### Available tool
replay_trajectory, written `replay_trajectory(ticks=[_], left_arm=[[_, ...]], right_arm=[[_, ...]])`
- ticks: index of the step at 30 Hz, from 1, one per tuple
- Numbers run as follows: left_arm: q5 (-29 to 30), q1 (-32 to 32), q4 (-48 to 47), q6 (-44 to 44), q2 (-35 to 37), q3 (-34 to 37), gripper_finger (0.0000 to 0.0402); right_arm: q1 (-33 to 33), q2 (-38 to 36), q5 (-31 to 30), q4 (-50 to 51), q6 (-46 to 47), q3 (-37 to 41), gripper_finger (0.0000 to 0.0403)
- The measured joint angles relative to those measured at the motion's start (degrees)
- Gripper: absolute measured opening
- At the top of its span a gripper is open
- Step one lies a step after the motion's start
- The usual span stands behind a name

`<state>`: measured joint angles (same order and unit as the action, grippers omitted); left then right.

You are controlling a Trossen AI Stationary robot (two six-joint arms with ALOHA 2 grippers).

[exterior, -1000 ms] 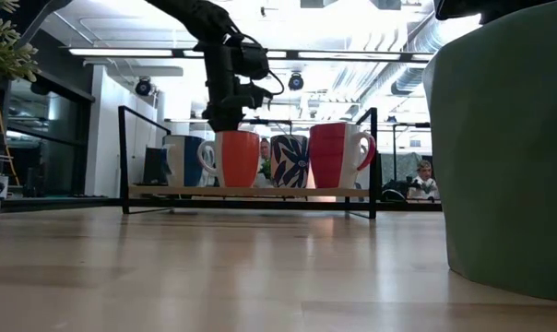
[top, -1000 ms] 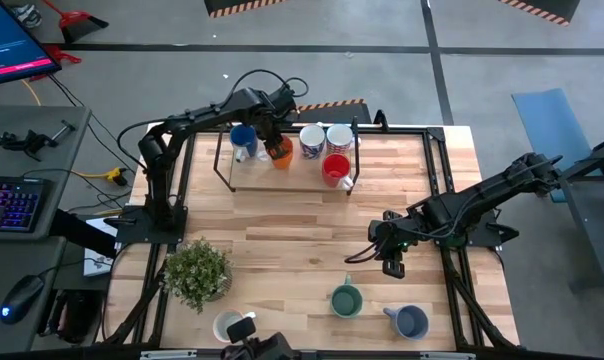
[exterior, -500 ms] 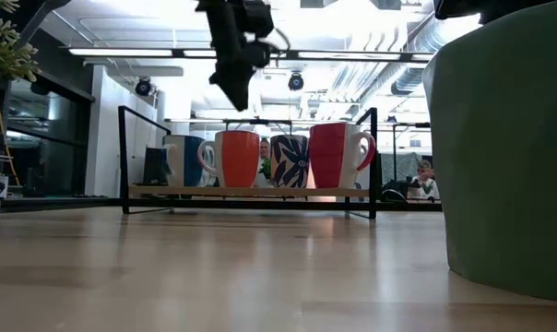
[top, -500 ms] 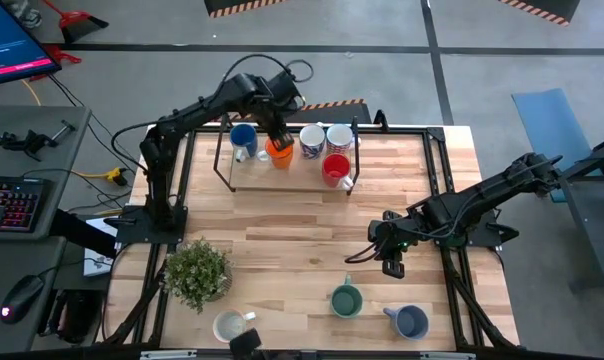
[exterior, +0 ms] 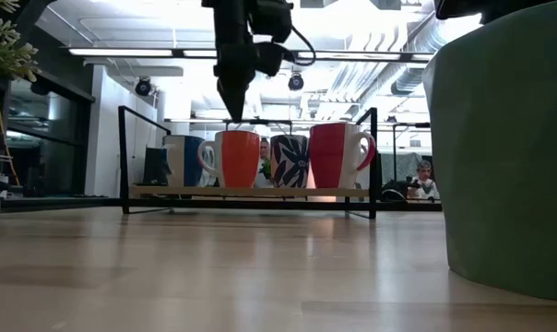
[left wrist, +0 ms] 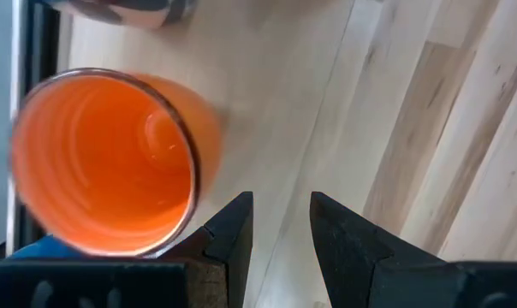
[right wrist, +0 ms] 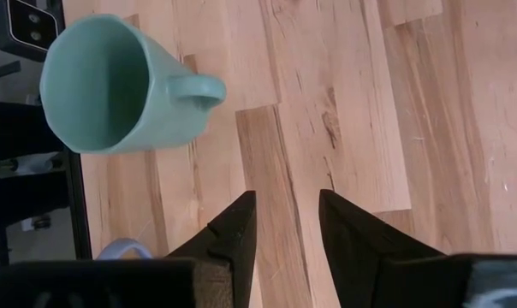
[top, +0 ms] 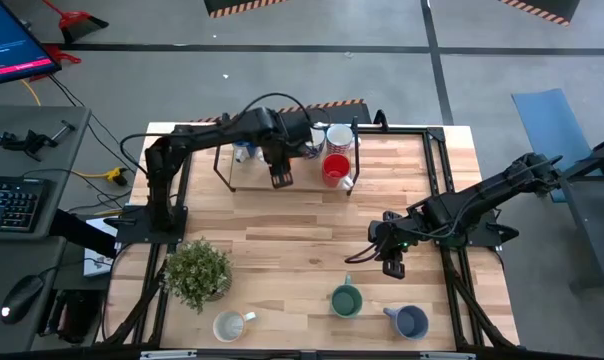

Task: Place coffee mugs
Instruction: Put the orange mug on the shelf

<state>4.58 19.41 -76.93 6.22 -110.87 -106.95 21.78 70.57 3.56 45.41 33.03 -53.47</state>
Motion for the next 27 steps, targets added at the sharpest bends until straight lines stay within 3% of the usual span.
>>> replay_trajectory(ticks=[15,27], left_arm=[[3.19,1.93,7.0,-0.09,0.04,3.2,0.0108],[2.67,2.38,6.58,1.53,0.04,3.2,0.0108]], right_arm=[[0.02,0.0,1.39,-0.02,-0.06,0.0,0.0108],[0.02,0.0,1.37,-0.02,-0.04,-0.02,0.0108]])
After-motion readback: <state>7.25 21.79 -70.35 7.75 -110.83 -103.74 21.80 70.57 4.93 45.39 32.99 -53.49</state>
